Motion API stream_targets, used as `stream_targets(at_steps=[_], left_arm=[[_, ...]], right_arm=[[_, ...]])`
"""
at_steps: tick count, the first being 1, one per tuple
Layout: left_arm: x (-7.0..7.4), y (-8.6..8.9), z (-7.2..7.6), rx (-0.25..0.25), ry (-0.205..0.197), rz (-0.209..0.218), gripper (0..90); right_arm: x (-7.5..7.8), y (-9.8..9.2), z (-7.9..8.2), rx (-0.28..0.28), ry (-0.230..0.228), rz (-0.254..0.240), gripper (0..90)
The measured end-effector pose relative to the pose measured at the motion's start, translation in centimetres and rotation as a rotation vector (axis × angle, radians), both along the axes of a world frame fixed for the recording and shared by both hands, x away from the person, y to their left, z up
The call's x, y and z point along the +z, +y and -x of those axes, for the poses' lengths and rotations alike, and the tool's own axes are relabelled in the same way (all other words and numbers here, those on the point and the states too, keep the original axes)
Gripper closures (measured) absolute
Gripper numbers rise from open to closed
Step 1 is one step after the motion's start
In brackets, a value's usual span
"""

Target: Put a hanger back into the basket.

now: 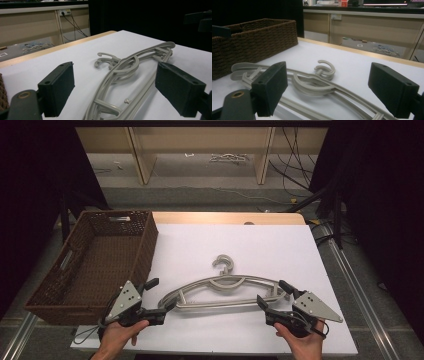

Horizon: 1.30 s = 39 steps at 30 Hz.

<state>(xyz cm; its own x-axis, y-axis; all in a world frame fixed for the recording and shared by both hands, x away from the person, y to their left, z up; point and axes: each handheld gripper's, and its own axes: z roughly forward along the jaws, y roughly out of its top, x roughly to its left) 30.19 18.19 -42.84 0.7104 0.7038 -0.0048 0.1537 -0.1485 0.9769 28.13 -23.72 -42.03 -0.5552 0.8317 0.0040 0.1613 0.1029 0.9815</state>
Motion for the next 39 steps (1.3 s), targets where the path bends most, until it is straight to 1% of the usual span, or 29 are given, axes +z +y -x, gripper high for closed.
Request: stream_targets(at_steps=[1, 2, 3, 4, 6, 7, 8, 9, 10, 11, 14, 15, 16, 17, 18, 19, 21, 22, 24, 26, 27, 30, 31, 32, 33, 34, 35, 38, 39], left_arm=[[0.0, 0.0, 0.0, 0.000, 0.000, 0.000, 15.7], [-0.2, -0.3, -0.4, -0.019, 0.033, -0.010, 15.6], [-0.3, -0.5, -0.5, -0.033, 0.055, -0.002, 15.6], [-0.3, -0.6, -0.7, -0.044, 0.055, -0.012, 15.7], [-0.1, -0.9, -1.0, -0.046, 0.057, -0.016, 15.7], [0.0, -1.1, -1.3, -0.055, 0.063, -0.007, 15.7], [0.1, -1.2, -1.6, -0.051, 0.071, -0.012, 15.8], [0.1, -1.2, -1.6, -0.051, 0.071, -0.012, 15.9], [0.4, -1.7, -2.1, -0.057, 0.079, -0.021, 15.9], [0.4, -1.7, -2.1, -0.057, 0.079, -0.021, 15.9], [1.0, -3.1, -3.0, -0.064, 0.070, -0.063, 16.0], [1.0, -3.1, -3.0, -0.064, 0.070, -0.063, 15.9], [1.1, -3.5, -3.3, -0.080, 0.080, -0.073, 15.9], [1.1, -4.0, -3.7, -0.101, 0.091, -0.079, 15.8], [1.0, -4.3, -3.8, -0.111, 0.098, -0.081, 15.8], [1.0, -4.3, -3.8, -0.111, 0.098, -0.081, 15.9], [0.8, -4.8, -4.2, -0.132, 0.113, -0.092, 16.1], [0.7, -4.9, -4.3, -0.134, 0.123, -0.096, 16.1], [0.7, -5.1, -4.7, -0.145, 0.125, -0.101, 16.1], [0.9, -5.4, -5.0, -0.138, 0.133, -0.104, 16.1], [0.9, -5.4, -5.1, -0.132, 0.139, -0.111, 16.2], [1.2, -5.9, -5.7, -0.140, 0.145, -0.135, 17.0], [1.3, -6.2, -5.9, -0.132, 0.153, -0.144, 17.6], [1.3, -6.4, -6.1, -0.135, 0.163, -0.148, 18.0], [1.3, -6.6, -6.3, -0.139, 0.168, -0.154, 18.2], [1.3, -6.9, -6.5, -0.142, 0.172, -0.162, 18.2], [1.4, -7.0, -6.7, -0.144, 0.173, -0.166, 18.2], [1.3, -7.9, -7.6, -0.142, 0.189, -0.173, 18.6], [1.2, -8.2, -7.9, -0.151, 0.203, -0.171, 19.1]], right_arm=[[-0.1, 0.1, -0.1, -0.001, -0.014, -0.009, 16.8], [-0.1, 0.1, 0.0, -0.001, 0.012, -0.019, 16.8], [0.0, -0.1, 0.0, -0.003, -0.001, 0.003, 16.8], [0.0, -0.2, 0.0, -0.004, 0.012, 0.007, 16.8], [0.0, -0.2, 0.0, -0.003, 0.011, 0.006, 16.8], [-0.1, -0.1, 0.0, -0.005, 0.006, 0.004, 16.8], [-0.2, -0.1, 0.0, -0.002, 0.006, 0.002, 16.8], [-0.2, -0.1, 0.0, -0.002, 0.006, 0.002, 16.8], [-0.2, -0.1, -0.1, 0.003, 0.002, 0.003, 16.8], [-0.1, -0.1, -0.1, -0.004, 0.003, 0.006, 16.8], [-0.1, -0.2, 0.0, -0.010, 0.002, 0.003, 16.8], [-0.1, -0.2, 0.0, -0.010, 0.002, 0.003, 16.8], [0.0, -0.2, 0.1, -0.012, 0.025, 0.003, 16.8], [0.0, -0.3, 0.2, -0.012, 0.029, 0.000, 16.9], [-0.1, -0.3, 0.0, -0.009, 0.005, 0.001, 16.9], [-0.1, -0.3, 0.0, -0.010, 0.007, 0.001, 16.9], [-0.1, -0.3, 0.0, -0.007, 0.002, -0.001, 17.0], [-0.1, -0.3, 0.0, -0.003, 0.005, 0.009, 17.2], [-0.1, -0.2, 0.0, 0.010, 0.004, 0.006, 17.2], [-0.2, -0.1, -0.1, 0.005, -0.006, -0.003, 17.2], [-0.2, -0.1, 0.0, 0.007, 0.002, 0.006, 17.2], [-0.2, -0.1, -0.1, 0.013, 0.004, 0.011, 17.4], [-0.3, 0.0, -0.2, 0.016, -0.015, -0.005, 17.4], [-0.3, 0.0, -0.2, 0.016, -0.021, -0.003, 17.4], [-0.3, 0.0, -0.1, 0.010, 0.002, -0.004, 17.4], [-0.2, 0.0, 0.1, 0.010, 0.035, -0.001, 17.4], [-0.3, 0.1, 0.0, 0.015, 0.021, -0.020, 17.5], [-0.3, 0.1, 0.0, 0.014, 0.025, -0.023, 17.7], [-0.3, 0.1, 0.0, 0.012, 0.027, -0.016, 17.8]])
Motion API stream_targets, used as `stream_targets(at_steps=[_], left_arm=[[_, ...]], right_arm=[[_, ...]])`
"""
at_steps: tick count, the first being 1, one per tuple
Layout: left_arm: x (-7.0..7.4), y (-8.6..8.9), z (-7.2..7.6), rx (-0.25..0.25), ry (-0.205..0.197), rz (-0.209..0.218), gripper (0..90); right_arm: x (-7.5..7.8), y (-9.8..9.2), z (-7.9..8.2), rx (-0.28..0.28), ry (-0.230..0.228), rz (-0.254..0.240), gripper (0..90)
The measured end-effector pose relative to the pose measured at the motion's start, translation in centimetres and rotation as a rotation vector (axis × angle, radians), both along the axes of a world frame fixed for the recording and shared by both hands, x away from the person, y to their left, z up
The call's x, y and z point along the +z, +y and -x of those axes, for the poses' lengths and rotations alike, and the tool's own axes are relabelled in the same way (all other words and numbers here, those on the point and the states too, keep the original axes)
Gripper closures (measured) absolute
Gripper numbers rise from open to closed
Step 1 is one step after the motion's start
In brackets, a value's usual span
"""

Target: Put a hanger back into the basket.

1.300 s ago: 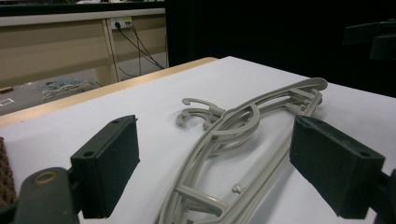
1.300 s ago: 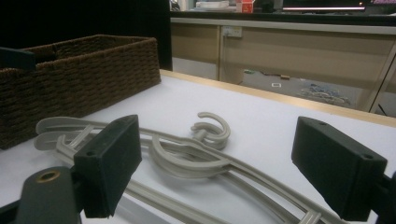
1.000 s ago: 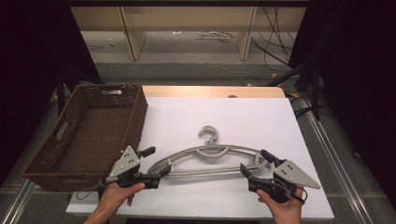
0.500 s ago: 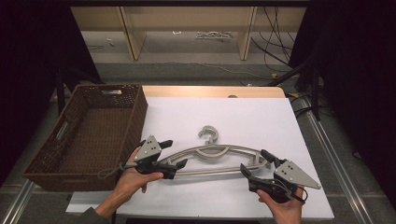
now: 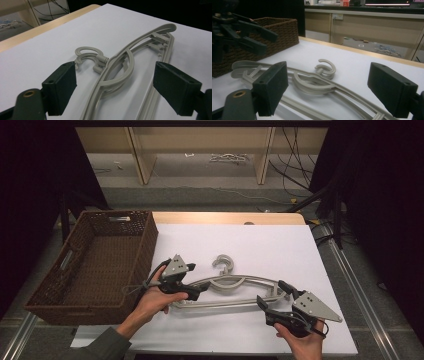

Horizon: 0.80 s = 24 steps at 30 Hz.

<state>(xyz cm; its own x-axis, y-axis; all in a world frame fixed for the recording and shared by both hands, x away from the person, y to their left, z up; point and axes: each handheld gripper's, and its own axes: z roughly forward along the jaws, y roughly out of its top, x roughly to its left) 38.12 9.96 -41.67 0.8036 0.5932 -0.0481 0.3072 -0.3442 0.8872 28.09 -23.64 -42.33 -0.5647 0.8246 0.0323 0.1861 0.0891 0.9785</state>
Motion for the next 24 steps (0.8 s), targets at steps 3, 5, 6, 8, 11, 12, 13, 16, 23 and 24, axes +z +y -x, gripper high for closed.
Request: stream_targets(at_steps=[3, 5, 6, 8, 11, 12, 13, 16, 23, 24], left_arm=[[-0.2, -1.0, -1.0, -0.013, 0.004, -0.035, 20.4], [-0.3, -1.5, -1.5, -0.022, 0.025, -0.055, 22.3], [-0.4, -1.8, -1.8, -0.019, 0.031, -0.058, 23.4], [-0.7, -2.3, -2.5, -0.015, 0.045, -0.072, 23.8], [-1.0, -2.9, -3.5, -0.026, 0.085, -0.117, 26.0], [-1.1, -3.0, -3.7, -0.036, 0.091, -0.141, 26.1], [-1.2, -3.2, -4.2, -0.039, 0.107, -0.159, 26.3], [-1.7, -3.9, -4.8, -0.026, 0.154, -0.183, 28.9], [-2.4, -5.7, -6.2, -0.067, 0.195, -0.278, 38.4], [-2.4, -5.8, -6.4, -0.075, 0.198, -0.292, 39.2]], right_arm=[[-0.1, 0.0, 0.0, 0.003, 0.009, 0.014, 17.8], [0.0, 0.0, 0.1, 0.009, 0.017, 0.019, 17.9], [-0.1, 0.1, 0.0, 0.010, 0.002, 0.014, 17.9], [-0.1, 0.0, 0.1, 0.009, 0.005, 0.027, 18.2], [-0.1, 0.0, 0.0, 0.012, 0.007, 0.019, 18.3], [-0.1, 0.0, 0.0, 0.012, 0.006, 0.022, 18.5], [-0.1, -0.1, 0.0, 0.013, -0.001, 0.021, 18.6], [-0.2, -0.1, -0.1, 0.016, 0.007, 0.017, 18.7], [-0.1, -0.1, -0.1, 0.024, 0.000, 0.020, 19.1], [-0.1, 0.0, -0.1, 0.028, 0.000, 0.021, 19.2]])
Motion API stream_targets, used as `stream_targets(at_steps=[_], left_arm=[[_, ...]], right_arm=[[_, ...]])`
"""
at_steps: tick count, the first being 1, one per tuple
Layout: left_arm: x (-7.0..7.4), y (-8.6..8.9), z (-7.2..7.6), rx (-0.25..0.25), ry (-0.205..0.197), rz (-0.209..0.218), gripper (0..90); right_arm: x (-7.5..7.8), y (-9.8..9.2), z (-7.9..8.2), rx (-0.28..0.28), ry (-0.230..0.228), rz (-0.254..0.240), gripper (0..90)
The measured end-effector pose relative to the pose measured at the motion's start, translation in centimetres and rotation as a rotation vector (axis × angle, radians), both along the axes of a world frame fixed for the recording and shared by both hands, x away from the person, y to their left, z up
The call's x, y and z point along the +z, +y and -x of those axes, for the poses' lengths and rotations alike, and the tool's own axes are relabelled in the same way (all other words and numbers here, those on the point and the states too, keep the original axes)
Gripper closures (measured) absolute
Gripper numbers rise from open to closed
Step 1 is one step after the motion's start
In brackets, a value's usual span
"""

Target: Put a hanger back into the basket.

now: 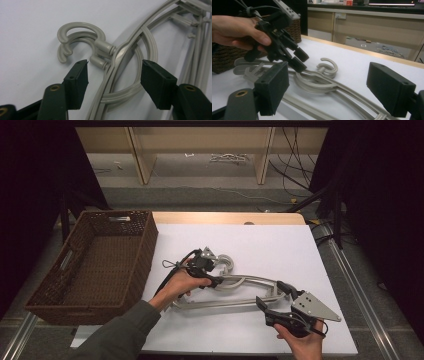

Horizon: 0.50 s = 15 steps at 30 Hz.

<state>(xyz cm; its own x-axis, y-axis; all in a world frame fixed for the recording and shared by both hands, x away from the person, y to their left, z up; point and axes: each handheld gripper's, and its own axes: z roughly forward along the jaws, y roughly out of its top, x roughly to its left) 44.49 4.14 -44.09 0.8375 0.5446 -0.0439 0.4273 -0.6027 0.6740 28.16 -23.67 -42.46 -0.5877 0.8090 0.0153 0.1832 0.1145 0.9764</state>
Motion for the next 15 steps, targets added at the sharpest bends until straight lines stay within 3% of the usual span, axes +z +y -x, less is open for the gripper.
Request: stream_targets(at_steps=[1, 5, 7, 8, 10, 11, 12, 15], left_arm=[[0.0, -0.1, -0.3, -0.018, 0.008, -0.024, 40.6], [-0.4, -0.8, -0.8, -0.013, 0.029, -0.029, 45.7], [-0.4, -1.0, -1.1, -0.029, 0.040, -0.059, 47.5], [-0.6, -1.2, -1.1, -0.018, 0.046, -0.042, 48.7], [-0.6, -1.4, -1.3, -0.035, 0.047, -0.061, 51.5], [-0.9, -1.9, -1.2, 0.004, 0.055, -0.028, 52.2], [-0.8, -1.8, -1.5, -0.027, 0.053, -0.069, 53.7], [-1.3, -2.0, -1.8, -0.039, 0.079, -0.096, 58.4]], right_arm=[[0.0, -0.1, 0.0, -0.004, 0.001, 0.012, 19.2], [0.1, 0.0, 0.0, -0.002, -0.002, 0.009, 19.3], [0.0, 0.0, 0.0, -0.004, -0.006, 0.016, 19.4], [0.0, -0.1, 0.0, 0.000, -0.002, 0.015, 19.4], [0.1, -0.1, 0.0, 0.004, 0.004, 0.014, 19.5], [0.1, -0.1, 0.0, 0.003, -0.003, 0.014, 19.8], [0.0, 0.0, 0.0, 0.000, -0.007, 0.015, 20.1], [0.0, -0.1, 0.0, 0.002, -0.003, 0.014, 20.4]])
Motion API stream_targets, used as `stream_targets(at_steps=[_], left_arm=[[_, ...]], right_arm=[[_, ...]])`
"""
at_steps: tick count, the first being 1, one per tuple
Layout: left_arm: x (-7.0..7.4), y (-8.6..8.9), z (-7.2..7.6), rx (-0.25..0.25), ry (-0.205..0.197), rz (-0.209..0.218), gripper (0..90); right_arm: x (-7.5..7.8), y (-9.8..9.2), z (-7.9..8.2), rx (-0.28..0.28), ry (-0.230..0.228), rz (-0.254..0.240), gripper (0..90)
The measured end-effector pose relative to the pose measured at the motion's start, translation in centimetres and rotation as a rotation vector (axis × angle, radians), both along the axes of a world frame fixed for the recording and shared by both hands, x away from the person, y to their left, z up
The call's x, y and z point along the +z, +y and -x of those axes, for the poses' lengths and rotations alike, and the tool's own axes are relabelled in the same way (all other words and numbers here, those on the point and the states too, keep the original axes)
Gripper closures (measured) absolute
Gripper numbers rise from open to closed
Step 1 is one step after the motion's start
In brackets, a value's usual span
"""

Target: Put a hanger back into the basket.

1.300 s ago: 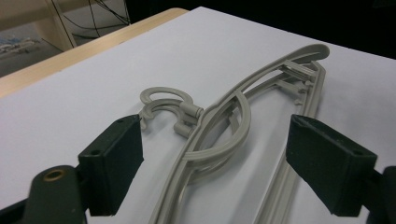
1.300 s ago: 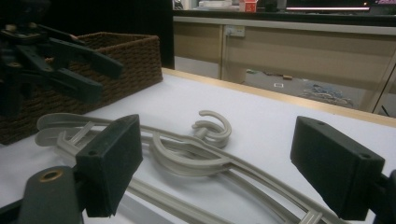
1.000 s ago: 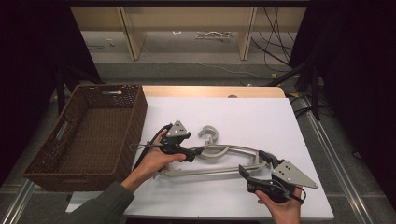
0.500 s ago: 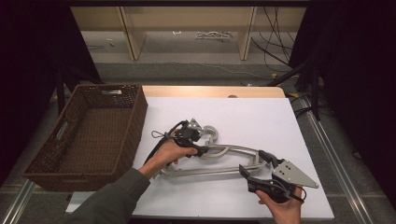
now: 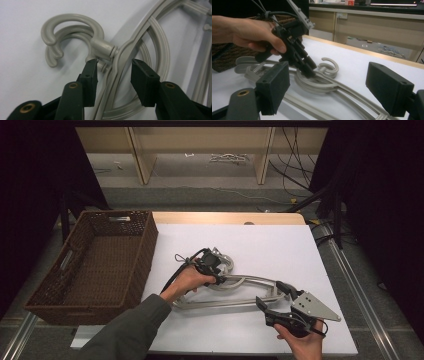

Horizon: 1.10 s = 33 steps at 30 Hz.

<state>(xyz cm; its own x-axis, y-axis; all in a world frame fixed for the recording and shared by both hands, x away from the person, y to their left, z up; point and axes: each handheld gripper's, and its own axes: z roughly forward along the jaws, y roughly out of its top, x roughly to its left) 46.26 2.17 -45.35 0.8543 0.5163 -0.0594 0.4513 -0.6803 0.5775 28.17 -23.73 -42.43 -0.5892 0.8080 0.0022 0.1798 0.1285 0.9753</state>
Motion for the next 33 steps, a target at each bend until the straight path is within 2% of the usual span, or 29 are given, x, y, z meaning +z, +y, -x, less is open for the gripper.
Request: stream_targets(at_steps=[2, 5, 11, 21, 26, 28, 31, 32, 33], left_arm=[[-0.3, 0.0, -0.1, -0.001, 0.006, -0.008, 61.9], [-0.7, -0.1, -0.3, -0.005, 0.029, 0.007, 68.7], [-0.5, 0.0, -0.2, -0.057, 0.012, -0.004, 74.6], [0.7, 0.5, 0.4, -0.153, -0.054, -0.002, 79.4], [2.0, 1.0, 1.1, -0.183, -0.086, 0.010, 80.9], [2.4, 1.0, 1.4, -0.177, -0.089, 0.029, 81.1], [3.2, 1.0, 1.8, -0.189, -0.116, 0.034, 81.2], [3.4, 1.0, 2.0, -0.181, -0.117, 0.053, 81.2], [3.6, 1.0, 2.0, -0.190, -0.124, 0.048, 81.2]], right_arm=[[0.0, 0.0, 0.0, 0.003, -0.004, 0.000, 20.8], [0.0, 0.0, 0.0, 0.009, 0.002, 0.004, 20.9], [0.0, 0.0, 0.0, 0.009, 0.000, 0.001, 21.2], [0.0, -0.1, 0.0, 0.008, 0.001, 0.008, 21.4], [0.0, -0.1, 0.0, 0.018, 0.004, 0.001, 21.5], [0.0, -0.1, 0.0, 0.017, 0.002, -0.001, 21.6], [0.0, 0.0, 0.0, 0.008, -0.006, 0.005, 21.7], [0.0, 0.0, 0.0, 0.008, -0.005, 0.005, 21.7], [0.0, 0.0, 0.0, 0.006, -0.005, 0.004, 21.7]])
